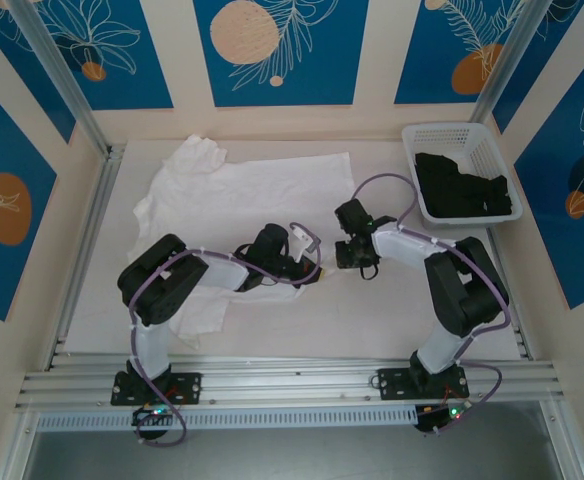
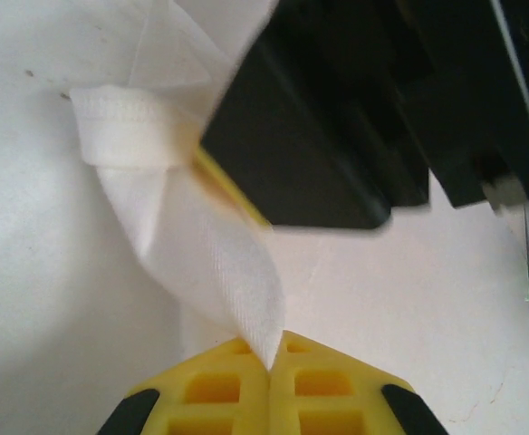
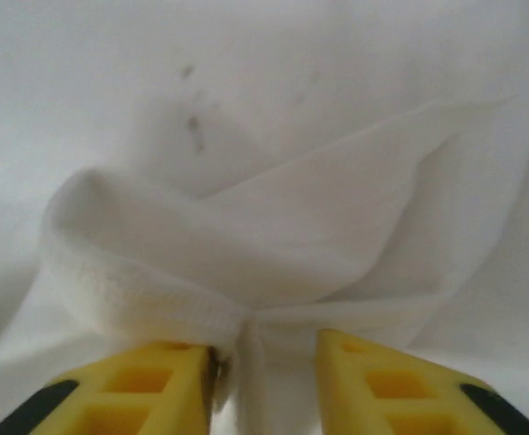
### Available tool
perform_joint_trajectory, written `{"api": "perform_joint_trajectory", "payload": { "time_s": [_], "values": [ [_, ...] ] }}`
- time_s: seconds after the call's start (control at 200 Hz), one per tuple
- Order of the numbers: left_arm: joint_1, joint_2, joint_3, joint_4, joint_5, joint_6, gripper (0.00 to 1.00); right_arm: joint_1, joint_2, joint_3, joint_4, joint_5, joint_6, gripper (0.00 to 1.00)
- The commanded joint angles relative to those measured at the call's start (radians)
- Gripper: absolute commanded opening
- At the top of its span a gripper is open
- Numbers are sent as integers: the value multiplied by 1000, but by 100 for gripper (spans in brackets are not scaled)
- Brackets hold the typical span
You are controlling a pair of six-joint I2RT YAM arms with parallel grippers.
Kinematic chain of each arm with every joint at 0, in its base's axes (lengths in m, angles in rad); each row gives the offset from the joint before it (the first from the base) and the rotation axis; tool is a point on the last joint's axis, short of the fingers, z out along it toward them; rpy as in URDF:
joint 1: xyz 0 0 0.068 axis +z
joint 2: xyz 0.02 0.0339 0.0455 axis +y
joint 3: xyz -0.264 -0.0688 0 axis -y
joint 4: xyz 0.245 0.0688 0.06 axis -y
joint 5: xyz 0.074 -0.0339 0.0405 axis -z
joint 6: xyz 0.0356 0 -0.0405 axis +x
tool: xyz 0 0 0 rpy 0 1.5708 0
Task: Fold the inside-out t-shirt
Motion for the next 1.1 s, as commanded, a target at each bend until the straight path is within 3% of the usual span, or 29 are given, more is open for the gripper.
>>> {"api": "perform_joint_trajectory", "payload": {
  "time_s": [0.0, 0.115, 0.295, 0.375, 0.505, 0.63, 0.75, 0.955, 1.095],
  "values": [
    [11, -1, -18, 2, 39, -2, 0, -70, 6, 38, -51, 1, 25, 21],
    [14, -8, -28, -2, 41, -2, 0, -128, -1, 41, -61, -10, 29, 12],
    [20, -11, -29, -22, 33, 4, 0, -156, -59, 8, -45, -63, 9, 11],
    [20, -9, -25, -27, 30, 7, 0, -131, -119, -31, -15, -105, -14, 17],
    [20, -5, -24, -28, 28, 8, 0, -43, -188, -71, -14, -89, -25, 34],
    [19, -3, -24, -22, 31, 4, 0, 51, -159, -57, -52, -27, -7, 47],
    [21, -5, -32, -2, 34, -5, 0, 117, -105, -29, -45, 27, 6, 52],
    [34, -16, -63, 51, 57, -37, 0, 126, 15, 19, -47, 40, 23, 48],
    [49, -17, -87, 92, 72, -67, 0, 75, 29, 43, -67, 71, 16, 30]
  ]
}}
